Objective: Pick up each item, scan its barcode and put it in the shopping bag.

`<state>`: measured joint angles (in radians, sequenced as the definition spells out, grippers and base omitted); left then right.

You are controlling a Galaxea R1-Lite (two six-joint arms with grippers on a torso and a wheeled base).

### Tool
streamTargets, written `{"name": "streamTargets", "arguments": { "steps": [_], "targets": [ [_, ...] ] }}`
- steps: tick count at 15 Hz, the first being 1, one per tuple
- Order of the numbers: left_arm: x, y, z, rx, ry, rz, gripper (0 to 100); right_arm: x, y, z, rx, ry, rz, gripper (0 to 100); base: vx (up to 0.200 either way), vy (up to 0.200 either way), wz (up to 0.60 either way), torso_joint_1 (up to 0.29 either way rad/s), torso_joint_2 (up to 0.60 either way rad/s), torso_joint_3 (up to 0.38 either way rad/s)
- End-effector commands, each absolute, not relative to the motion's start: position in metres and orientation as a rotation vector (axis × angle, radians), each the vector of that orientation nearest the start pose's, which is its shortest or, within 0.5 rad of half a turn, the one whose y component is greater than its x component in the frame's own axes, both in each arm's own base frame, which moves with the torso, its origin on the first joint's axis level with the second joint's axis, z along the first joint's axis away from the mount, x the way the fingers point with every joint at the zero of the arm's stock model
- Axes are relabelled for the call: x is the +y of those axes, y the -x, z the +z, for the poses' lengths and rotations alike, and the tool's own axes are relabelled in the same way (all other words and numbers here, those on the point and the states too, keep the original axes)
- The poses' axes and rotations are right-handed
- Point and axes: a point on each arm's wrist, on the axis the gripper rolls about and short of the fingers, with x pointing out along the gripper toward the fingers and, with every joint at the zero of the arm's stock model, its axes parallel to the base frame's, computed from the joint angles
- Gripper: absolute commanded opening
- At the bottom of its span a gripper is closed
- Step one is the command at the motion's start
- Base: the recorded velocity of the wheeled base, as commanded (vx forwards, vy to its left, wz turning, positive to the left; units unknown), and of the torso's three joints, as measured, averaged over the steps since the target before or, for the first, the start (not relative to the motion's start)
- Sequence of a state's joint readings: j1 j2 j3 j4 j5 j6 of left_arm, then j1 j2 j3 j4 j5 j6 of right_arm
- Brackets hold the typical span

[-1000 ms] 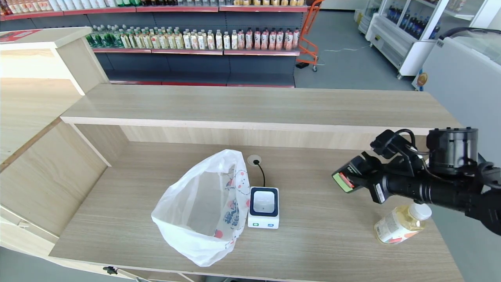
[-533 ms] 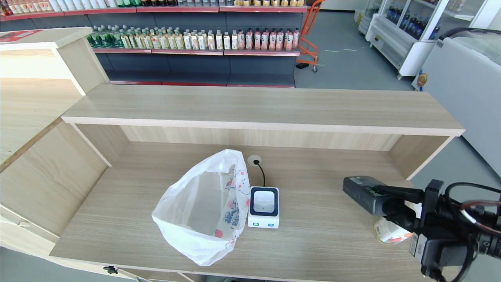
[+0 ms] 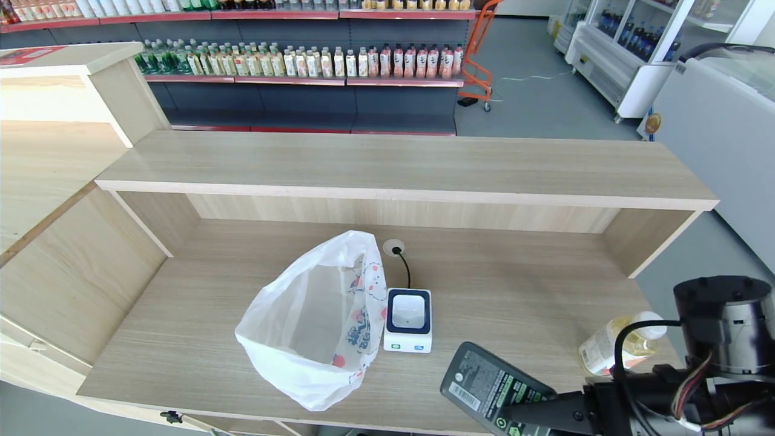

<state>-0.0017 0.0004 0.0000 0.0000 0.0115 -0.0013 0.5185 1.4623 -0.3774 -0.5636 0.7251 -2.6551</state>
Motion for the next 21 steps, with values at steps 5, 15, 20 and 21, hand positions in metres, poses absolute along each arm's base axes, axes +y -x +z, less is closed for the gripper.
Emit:
{"name": "streamTargets", "arguments": {
  "steps": [5, 15, 20, 21],
  "targets": [
    [0.0, 0.023, 0.075, 0.0, 0.002, 0.011, 100, 0.134, -0.179, 0.134, -1.473, 2.065, 1.003, 0, 0.0, 0.0, 0.0, 0.0, 0.0, 0.0],
    [0.0, 0.023, 0.075, 0.0, 0.002, 0.011, 100, 0.13, -0.19, 0.14, -1.424, 2.082, 0.964, 0, 0.0, 0.0, 0.0, 0.0, 0.0, 0.0],
    [0.0, 0.023, 0.075, 0.0, 0.002, 0.011, 100, 0.148, -0.176, 0.175, -1.189, 1.645, 1.11, 0, 0.0, 0.0, 0.0, 0.0, 0.0, 0.0],
    [0.0, 0.023, 0.075, 0.0, 0.002, 0.011, 100, 0.138, -0.167, 0.203, -1.125, 1.551, 1.028, 0, 0.0, 0.0, 0.0, 0.0, 0.0, 0.0]
  ]
}}
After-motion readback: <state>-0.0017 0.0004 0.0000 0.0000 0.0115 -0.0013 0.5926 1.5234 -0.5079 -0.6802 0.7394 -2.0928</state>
